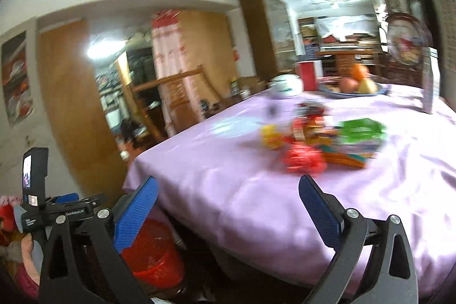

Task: Collect trash
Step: 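Return the left gripper to the table toward the red pom-pom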

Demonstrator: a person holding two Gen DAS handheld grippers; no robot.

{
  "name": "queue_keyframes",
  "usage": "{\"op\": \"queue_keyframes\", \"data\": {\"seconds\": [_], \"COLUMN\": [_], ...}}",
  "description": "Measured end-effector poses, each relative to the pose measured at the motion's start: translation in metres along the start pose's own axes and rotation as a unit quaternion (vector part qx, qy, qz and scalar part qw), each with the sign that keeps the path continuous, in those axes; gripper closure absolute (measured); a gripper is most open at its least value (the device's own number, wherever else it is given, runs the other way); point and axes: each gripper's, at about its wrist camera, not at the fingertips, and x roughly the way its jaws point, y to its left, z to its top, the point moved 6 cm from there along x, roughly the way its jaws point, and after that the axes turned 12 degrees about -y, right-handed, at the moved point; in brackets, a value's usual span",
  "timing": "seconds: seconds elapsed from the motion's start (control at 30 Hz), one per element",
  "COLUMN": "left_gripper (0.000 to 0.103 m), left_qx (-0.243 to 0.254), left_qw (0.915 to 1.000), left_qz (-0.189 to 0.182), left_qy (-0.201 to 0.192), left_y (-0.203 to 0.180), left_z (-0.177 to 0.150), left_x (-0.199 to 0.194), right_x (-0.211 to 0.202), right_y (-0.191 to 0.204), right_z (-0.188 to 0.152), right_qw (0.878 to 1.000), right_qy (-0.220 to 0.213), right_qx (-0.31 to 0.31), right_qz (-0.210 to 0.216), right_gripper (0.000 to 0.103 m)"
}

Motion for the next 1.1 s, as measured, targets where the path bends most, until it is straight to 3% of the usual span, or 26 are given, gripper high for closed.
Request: {"op": "queue_keyframes", "data": {"seconds": [0.3, 0.5, 0.63, 0.8, 0.9, 1.03, 1.1], "left_gripper": [0.007, 0.007, 0.007, 0.007, 0.007, 0.007, 0.007], "left_qx": [0.063, 0.108, 0.131, 0.144, 0.161, 0.182, 0.174], "left_qw": [0.9918, 0.9828, 0.9762, 0.9705, 0.9697, 0.9709, 0.9705], "left_qz": [-0.108, -0.147, -0.170, -0.184, -0.172, -0.133, -0.139], "left_qy": [0.027, 0.029, 0.031, 0.058, 0.065, 0.082, 0.092], "left_y": [-0.134, -0.222, -0.279, -0.324, -0.344, -0.346, -0.336], "left_z": [0.011, 0.022, 0.031, 0.030, 0.027, 0.023, 0.024], "left_x": [0.023, 0.050, 0.072, 0.097, 0.114, 0.135, 0.140], "right_x": [-0.025, -0.014, -0.009, -0.009, -0.008, -0.008, -0.008], "right_y": [-0.121, -0.164, -0.175, -0.186, -0.186, -0.183, -0.183], "right_z": [-0.017, -0.036, -0.042, -0.050, -0.050, -0.052, -0.052], "right_qw": [0.990, 0.982, 0.980, 0.978, 0.978, 0.979, 0.979], "right_qy": [-0.009, 0.003, 0.003, 0.009, 0.006, 0.009, 0.009], "right_qx": [0.045, 0.048, 0.046, 0.053, 0.045, 0.032, 0.031], "right_qz": [-0.132, -0.181, -0.192, -0.200, -0.203, -0.203, -0.200], "right_gripper": [0.006, 0.006, 0.006, 0.006, 0.006, 0.006, 0.005]}}
